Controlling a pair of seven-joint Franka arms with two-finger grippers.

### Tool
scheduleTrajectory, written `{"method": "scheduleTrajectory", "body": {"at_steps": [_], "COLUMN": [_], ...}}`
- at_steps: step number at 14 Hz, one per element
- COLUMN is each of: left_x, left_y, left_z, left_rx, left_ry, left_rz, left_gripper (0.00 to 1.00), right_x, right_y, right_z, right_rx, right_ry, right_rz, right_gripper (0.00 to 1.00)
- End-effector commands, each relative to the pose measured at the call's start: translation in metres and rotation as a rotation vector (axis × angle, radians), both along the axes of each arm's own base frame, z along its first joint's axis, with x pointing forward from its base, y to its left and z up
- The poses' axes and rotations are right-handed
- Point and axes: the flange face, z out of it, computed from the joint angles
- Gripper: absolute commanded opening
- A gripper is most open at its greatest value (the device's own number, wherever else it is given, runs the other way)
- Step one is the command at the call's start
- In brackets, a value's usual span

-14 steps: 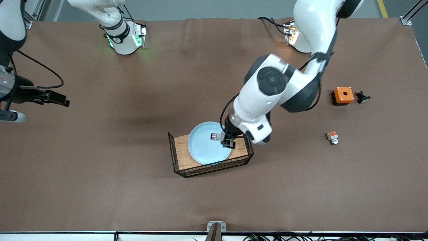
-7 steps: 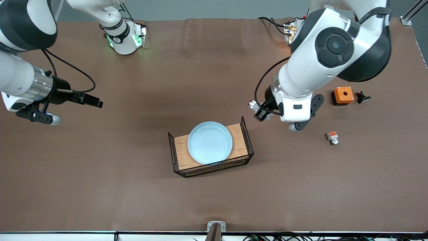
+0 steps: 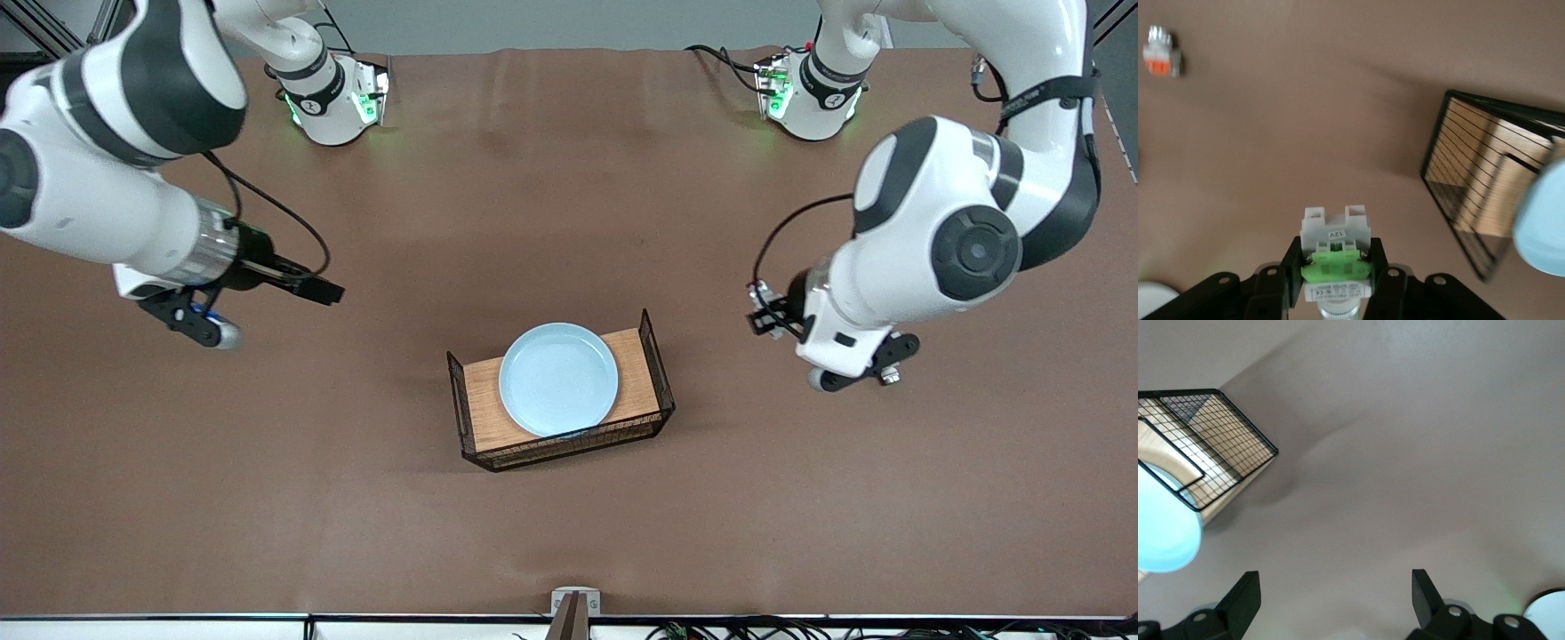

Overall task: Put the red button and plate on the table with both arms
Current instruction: 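Lift the switch with the left gripper while the right gripper approaches the tray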

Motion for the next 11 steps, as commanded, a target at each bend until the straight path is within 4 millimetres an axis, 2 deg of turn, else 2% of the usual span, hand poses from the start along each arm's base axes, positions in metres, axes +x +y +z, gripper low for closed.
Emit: {"method": "scheduleTrajectory", "body": {"at_steps": [1,2,5,7,11], "left_x": [-0.023,-0.021,-0.016,-0.011,0.001], "left_y": [0.042,0.052,0.091,0.110,0.122], "left_z": [-0.038,-0.051,-0.086,-0.110,-0.156], "left_rx": [-0.039,-0.048,-0.081,-0.097,-0.076], "left_ry": [-0.028,-0.027,-0.056,-0.043,-0.049], "left_rz": [-0.128,-0.168,-0.289,-0.346,-0.408], "left_gripper": [0.00,0.00,0.00,0.00,0.00], "right_x": [-0.002,-0.004,-0.005,-0.007,-0.008], "right_y": [0.045,0.060,0.092,0.109,0.140], "right_z": [-0.008,-0.009,-0.023,-0.034,-0.056], "right_rx": [-0.005,-0.008,-0.019,-0.029,-0.024], "right_ry": [0.005,-0.001,-0.007,-0.005,-0.031], "right_rz": [-0.127,-0.151,-0.215,-0.244,-0.225], "right_gripper": [1.00,1.00,1.00,1.00,1.00]}}
